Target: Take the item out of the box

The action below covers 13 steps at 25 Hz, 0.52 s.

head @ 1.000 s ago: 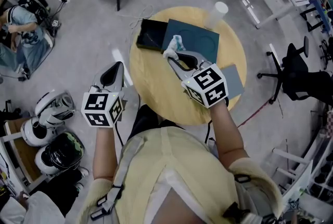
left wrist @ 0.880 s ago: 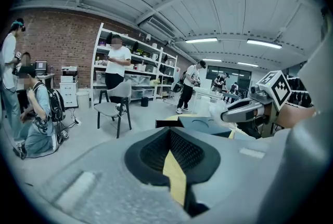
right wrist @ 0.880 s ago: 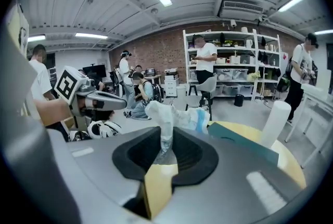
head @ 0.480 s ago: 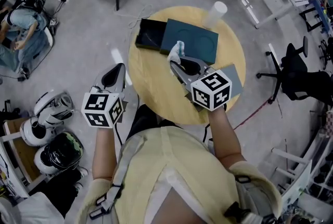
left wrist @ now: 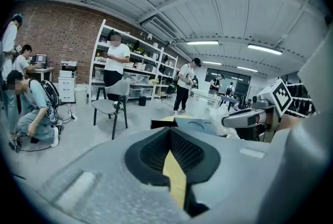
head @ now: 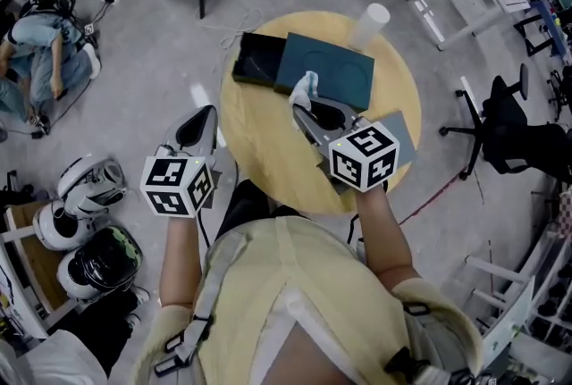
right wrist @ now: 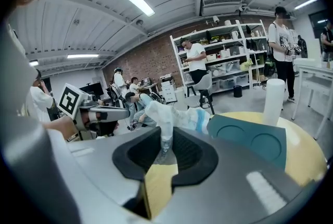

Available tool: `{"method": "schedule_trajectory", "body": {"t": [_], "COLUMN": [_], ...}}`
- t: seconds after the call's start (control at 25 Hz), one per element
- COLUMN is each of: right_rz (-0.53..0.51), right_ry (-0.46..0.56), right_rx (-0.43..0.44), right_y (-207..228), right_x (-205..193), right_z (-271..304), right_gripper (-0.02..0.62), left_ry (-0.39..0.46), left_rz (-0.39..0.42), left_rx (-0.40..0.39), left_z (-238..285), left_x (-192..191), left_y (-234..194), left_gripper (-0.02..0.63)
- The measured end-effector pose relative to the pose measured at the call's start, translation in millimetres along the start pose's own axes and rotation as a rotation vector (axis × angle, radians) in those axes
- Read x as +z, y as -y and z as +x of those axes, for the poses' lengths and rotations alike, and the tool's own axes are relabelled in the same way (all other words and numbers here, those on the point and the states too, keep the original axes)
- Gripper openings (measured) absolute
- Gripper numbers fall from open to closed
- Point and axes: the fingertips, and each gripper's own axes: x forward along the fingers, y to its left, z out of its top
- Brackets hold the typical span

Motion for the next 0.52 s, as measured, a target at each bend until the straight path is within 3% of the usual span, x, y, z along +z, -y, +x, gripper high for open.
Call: {"method": "schedule_trajectory", "body": {"t": [0.52], "right_rz": [0.009], "right_ry": [-0.007], "right_rx": [0.002], "right_y": [1], "right_x": [-2], "right_z": [4], "right_gripper": [0.077], "left_ry": [0.010], "left_rz": [-0.005], "left_rx": [0.037], "left_z": [-6], "left_x": [1], "left_y": [-12], "left_gripper": [0.006]}}
